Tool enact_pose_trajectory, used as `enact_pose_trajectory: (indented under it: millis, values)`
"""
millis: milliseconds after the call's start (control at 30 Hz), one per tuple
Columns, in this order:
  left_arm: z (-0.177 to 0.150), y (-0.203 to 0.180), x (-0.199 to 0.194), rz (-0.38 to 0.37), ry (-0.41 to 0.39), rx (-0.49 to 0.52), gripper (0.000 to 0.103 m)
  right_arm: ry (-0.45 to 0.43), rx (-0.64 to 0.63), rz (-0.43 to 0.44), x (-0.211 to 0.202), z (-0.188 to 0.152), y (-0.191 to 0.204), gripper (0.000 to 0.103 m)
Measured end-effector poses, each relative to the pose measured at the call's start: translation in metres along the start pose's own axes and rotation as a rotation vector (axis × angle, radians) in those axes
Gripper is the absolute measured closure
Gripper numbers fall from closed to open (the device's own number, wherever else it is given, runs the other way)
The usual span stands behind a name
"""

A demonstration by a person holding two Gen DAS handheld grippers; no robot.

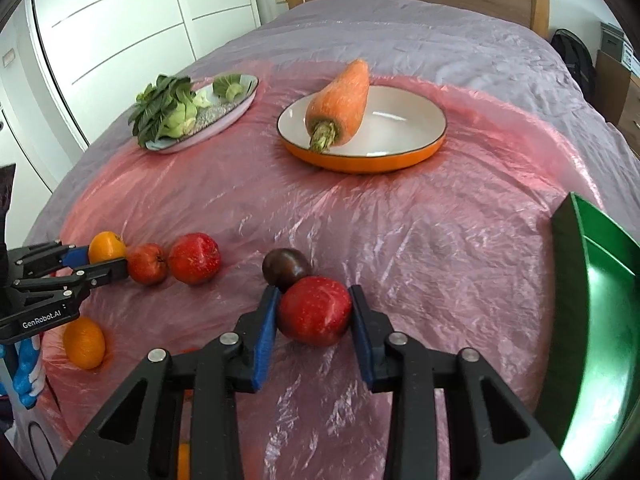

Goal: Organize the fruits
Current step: 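Grasp another orange with the left gripper while the right gripper grasps a red tomato, then carry the orange and tomato into the green tray and open both grippers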

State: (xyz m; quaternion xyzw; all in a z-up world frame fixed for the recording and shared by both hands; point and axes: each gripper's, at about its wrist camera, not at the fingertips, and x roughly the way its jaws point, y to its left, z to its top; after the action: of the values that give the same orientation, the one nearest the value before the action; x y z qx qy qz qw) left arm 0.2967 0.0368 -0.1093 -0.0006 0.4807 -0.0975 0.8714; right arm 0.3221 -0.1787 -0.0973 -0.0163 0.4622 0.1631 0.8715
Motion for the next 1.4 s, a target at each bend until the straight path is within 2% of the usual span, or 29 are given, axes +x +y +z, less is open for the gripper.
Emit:
enact_pose_trajectory:
  millis: [333,467,633,967,1400]
  values:
    - [0.001,-0.006,-0.037,0.018,-0.033,-0.017,0.071,-0.056,0.022,-0.015,-0.05,-0.002,-0.007,0.084]
    - [0.004,-0.025,-0.052,-0.022,-0.046,-0.015,0.071,-0.075,0.04,-0.027,-0.074,-0.01,-0.019,0.084]
    - [0.007,-0.07,-0.063,-0.066,-0.058,0.031,0.071,-0.088,0.068,-0.055,-0.103,-0.026,-0.048,0.083]
    - [0.013,-0.176,-0.059,-0.162,-0.034,0.11,0.071,-0.11,0.159,-0.135,-0.149,-0.061,-0.135,0.083]
    - [0.037,-0.306,-0.025,-0.264,0.014,0.201,0.071,-0.105,0.256,-0.163,-0.147,-0.086,-0.214,0.084]
